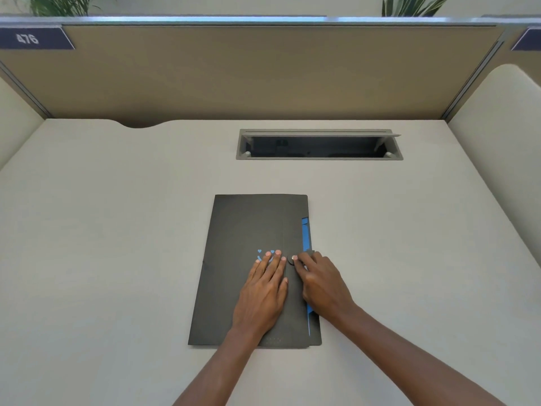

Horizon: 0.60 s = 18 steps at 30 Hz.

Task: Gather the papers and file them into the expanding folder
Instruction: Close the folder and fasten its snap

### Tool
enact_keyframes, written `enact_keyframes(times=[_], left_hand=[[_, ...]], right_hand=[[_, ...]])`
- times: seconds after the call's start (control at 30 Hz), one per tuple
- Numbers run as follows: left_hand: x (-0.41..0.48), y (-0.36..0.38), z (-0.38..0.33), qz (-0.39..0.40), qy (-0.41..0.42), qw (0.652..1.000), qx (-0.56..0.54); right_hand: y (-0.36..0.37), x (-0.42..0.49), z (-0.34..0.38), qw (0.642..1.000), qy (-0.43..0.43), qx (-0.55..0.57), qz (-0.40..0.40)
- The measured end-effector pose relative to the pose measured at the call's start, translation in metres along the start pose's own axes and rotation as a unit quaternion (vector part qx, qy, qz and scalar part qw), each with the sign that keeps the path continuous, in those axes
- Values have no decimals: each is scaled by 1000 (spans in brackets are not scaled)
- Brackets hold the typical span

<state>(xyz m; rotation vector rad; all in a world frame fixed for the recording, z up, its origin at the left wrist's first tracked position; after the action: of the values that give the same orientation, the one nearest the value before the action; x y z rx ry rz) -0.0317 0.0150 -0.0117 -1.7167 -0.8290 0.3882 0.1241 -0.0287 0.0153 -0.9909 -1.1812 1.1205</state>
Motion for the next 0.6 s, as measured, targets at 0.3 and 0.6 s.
enact_keyframes(times=[0.3, 0.6], left_hand=[[0, 2, 1, -1, 3, 1000, -9], [0, -2, 0, 1, 3, 999, -42]], right_hand=[[-22, 25, 7, 994, -55, -50, 83], [-8, 24, 25, 995, -56, -52, 68]])
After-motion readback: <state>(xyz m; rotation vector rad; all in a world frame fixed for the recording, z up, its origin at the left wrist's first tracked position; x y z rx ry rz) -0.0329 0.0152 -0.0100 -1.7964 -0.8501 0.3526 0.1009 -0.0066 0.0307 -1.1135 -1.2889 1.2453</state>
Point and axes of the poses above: each hand's wrist, its own x-axis towards the middle knuckle, its own y-axis out of the palm, z = x × y, the point moved 1 cm from there along x, towards the middle knuckle, and after that the axes turned 6 degrees about y, right-handed, at the moved point
